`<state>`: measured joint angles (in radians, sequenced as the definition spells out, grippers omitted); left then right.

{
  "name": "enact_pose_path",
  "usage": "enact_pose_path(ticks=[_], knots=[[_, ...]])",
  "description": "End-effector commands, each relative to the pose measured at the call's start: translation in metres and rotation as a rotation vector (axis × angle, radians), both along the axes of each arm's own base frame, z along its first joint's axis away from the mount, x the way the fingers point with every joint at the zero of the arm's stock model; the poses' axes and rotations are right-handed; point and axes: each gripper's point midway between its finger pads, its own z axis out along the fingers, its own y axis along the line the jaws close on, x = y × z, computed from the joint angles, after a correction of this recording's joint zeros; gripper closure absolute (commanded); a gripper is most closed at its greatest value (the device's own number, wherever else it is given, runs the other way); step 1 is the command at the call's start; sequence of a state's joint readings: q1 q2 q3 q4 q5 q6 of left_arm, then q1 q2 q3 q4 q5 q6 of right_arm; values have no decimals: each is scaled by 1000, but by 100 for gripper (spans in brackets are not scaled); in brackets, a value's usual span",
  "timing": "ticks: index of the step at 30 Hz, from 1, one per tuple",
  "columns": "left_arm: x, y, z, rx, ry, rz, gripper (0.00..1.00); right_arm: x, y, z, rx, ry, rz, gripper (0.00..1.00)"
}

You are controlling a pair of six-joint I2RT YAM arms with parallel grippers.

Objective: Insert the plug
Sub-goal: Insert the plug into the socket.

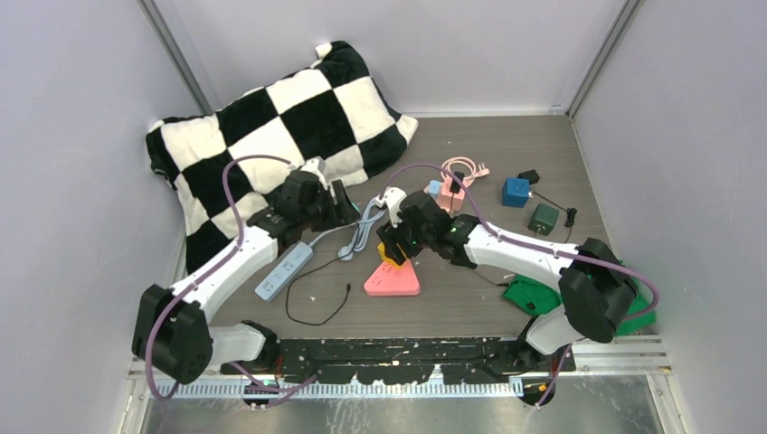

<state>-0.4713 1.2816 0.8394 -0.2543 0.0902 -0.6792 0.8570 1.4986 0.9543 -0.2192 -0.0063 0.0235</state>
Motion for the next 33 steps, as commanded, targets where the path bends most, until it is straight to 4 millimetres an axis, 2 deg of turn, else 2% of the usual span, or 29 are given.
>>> enact_pose_path(ticks=[1,7,12,18,23,25,26,27,30,33], knots=[[-12,15,33,56,-50,-27,32,-3,-41,-11,-172,32,77,66],[-31,21,34,69,-52,-74,30,16,-42,-7,-152,-28,124,64],[-27,26,48,83,-110,-74,27,33,-46,-2,-137,-74,138,63],[-36,38,45,158,-80,-84,21,36,-49,13,-132,-100,123,36],[-56,46,43,205,-68,-158,18,37,-51,42,-27,-144,40,7],[-63,47,44,212,-66,-183,16,39,-55,52,10,-147,-8,1],[-66,48,44,214,-67,-196,7,41,-57,59,32,-152,-39,0],[-69,48,42,215,-64,-209,2,43,-60,66,53,-157,-69,0],[-75,50,38,227,-71,-238,0,56,-75,93,102,-205,-217,0],[-80,54,33,250,-75,-255,0,76,-108,123,136,-289,-474,0]])
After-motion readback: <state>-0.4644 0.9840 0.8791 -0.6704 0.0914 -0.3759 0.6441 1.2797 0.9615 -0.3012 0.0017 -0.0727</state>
